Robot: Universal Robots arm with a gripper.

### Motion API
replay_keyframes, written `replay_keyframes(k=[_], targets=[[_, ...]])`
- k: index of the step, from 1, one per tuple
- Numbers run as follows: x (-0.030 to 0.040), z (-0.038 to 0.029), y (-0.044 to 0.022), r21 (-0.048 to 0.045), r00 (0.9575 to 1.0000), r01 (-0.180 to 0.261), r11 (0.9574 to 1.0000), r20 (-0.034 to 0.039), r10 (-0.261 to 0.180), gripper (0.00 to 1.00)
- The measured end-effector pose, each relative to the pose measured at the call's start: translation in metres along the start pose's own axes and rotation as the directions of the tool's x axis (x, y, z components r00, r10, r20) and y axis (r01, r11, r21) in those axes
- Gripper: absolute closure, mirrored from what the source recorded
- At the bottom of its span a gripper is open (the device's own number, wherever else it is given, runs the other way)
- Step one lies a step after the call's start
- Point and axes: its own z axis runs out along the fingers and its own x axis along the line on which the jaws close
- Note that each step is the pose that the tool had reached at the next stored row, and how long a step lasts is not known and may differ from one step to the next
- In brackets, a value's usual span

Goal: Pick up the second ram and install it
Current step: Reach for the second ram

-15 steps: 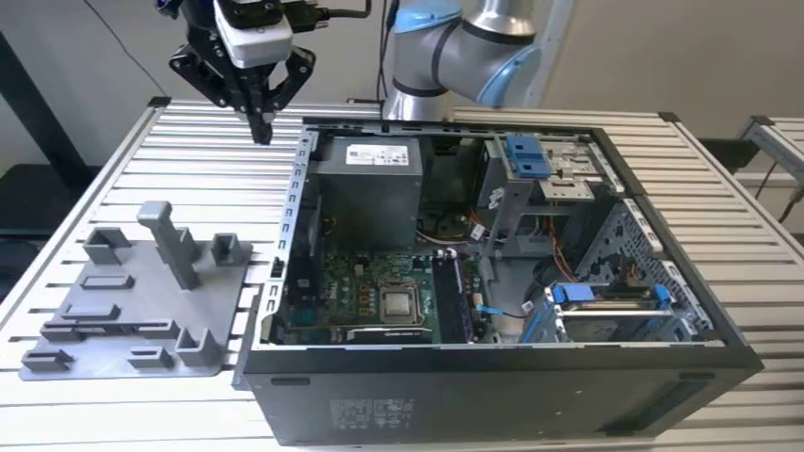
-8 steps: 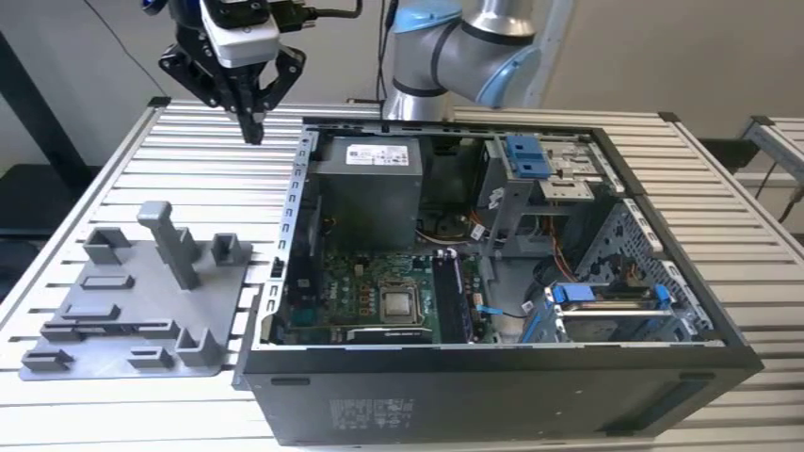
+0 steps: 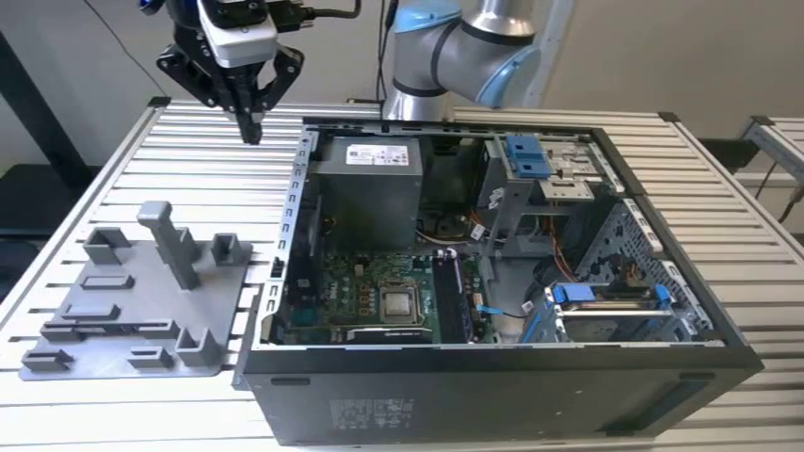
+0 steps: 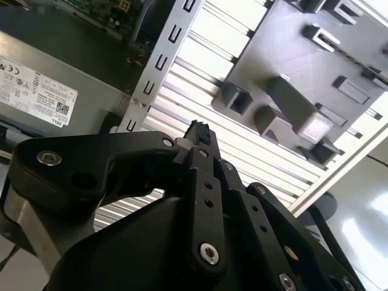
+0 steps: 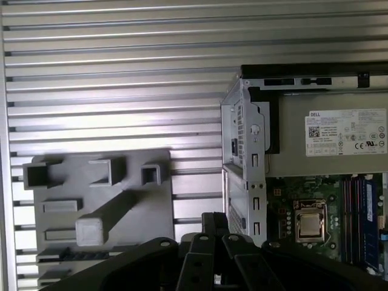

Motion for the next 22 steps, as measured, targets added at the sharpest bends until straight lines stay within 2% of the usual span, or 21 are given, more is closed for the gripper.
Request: replay_keyframes(k=[12,22], targets=[[0.005,-0.0001,-0.0003,0.0002,1.0,0.0,1.0,-0.0019,0.0,0.89],[0.0201,-0.0004,-0.0013,0.0002,1.0,0.001,1.0,-0.002,-0.001,0.89]])
